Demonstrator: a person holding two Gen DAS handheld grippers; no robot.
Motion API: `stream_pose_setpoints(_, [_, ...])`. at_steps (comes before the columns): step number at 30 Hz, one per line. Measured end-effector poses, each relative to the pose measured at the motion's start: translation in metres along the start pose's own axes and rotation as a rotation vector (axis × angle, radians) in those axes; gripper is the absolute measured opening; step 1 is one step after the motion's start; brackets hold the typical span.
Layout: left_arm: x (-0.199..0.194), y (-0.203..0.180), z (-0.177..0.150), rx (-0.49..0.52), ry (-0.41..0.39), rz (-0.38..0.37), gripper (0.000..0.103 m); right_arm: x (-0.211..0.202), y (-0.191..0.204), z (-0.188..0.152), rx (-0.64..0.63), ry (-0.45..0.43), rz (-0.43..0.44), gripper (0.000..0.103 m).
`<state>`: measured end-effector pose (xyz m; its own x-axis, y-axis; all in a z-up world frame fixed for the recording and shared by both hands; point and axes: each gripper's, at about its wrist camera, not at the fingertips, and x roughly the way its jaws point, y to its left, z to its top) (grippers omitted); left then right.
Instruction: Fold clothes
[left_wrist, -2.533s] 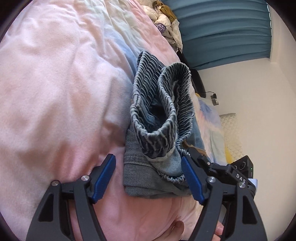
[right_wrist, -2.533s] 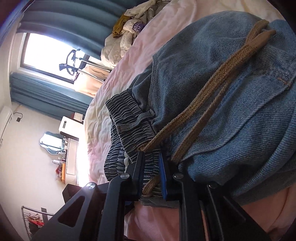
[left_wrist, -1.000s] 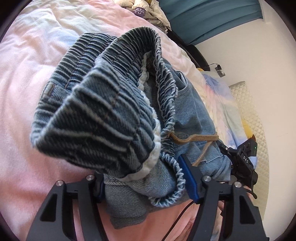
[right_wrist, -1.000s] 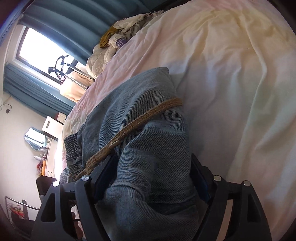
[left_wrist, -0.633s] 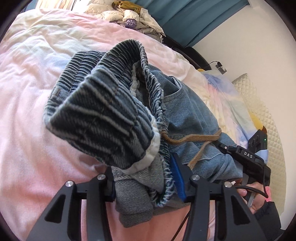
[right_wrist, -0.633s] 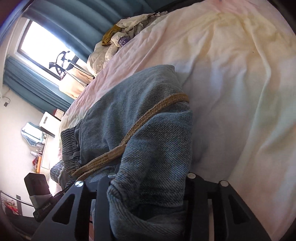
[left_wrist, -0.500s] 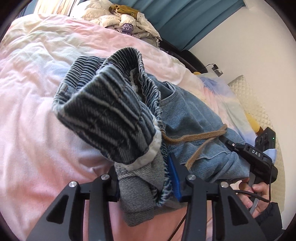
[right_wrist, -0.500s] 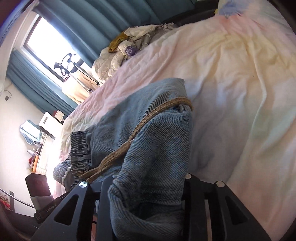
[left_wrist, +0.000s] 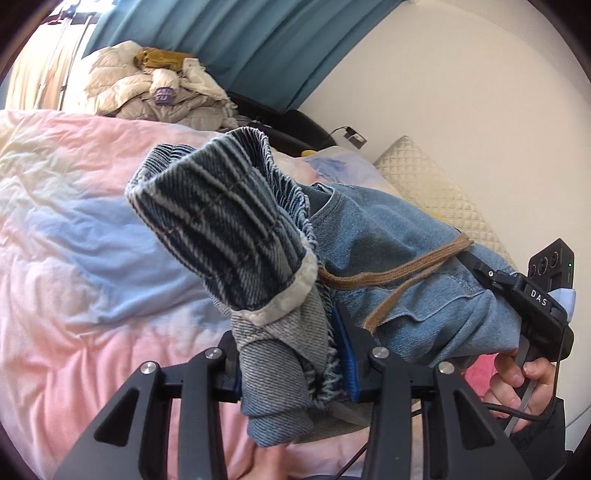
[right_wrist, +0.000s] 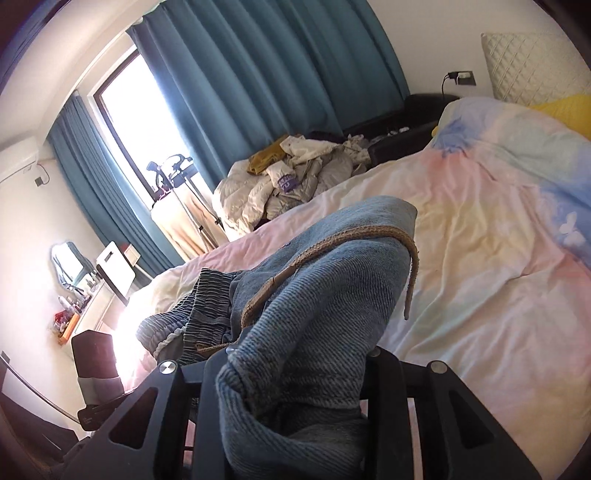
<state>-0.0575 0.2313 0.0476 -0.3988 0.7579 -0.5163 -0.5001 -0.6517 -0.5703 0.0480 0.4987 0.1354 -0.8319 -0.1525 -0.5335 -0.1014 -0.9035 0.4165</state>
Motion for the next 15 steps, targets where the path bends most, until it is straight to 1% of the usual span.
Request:
stream_pose_setpoints(2, [0.001,-0.033,0.000,0.044,0.002,-0.035,0.040,-0.037,-0.005,0.005,0.004,-0.042,-0.029,0.026])
stream_pose_setpoints(7, [0.001,-0.115,-0.008,0.151,0.017,-0.132,0.040,-0.141,-0.033,0.004,0.018,-0.145,-0.110,0.026])
stream_pose_setpoints(11, [0.005,-0.178,-0.023,0.230,0.039,-0.205,0.040,-0.219,-0.053,-0.006,0.036,-0.218,-0.188,0.027])
stream_pose_setpoints(15, [0.012,-0.237,-0.045,0.304,0.068,-0.273,0.040,-0.292,-0.069,-0.026,0.046,-0.284,-0.278,0.027])
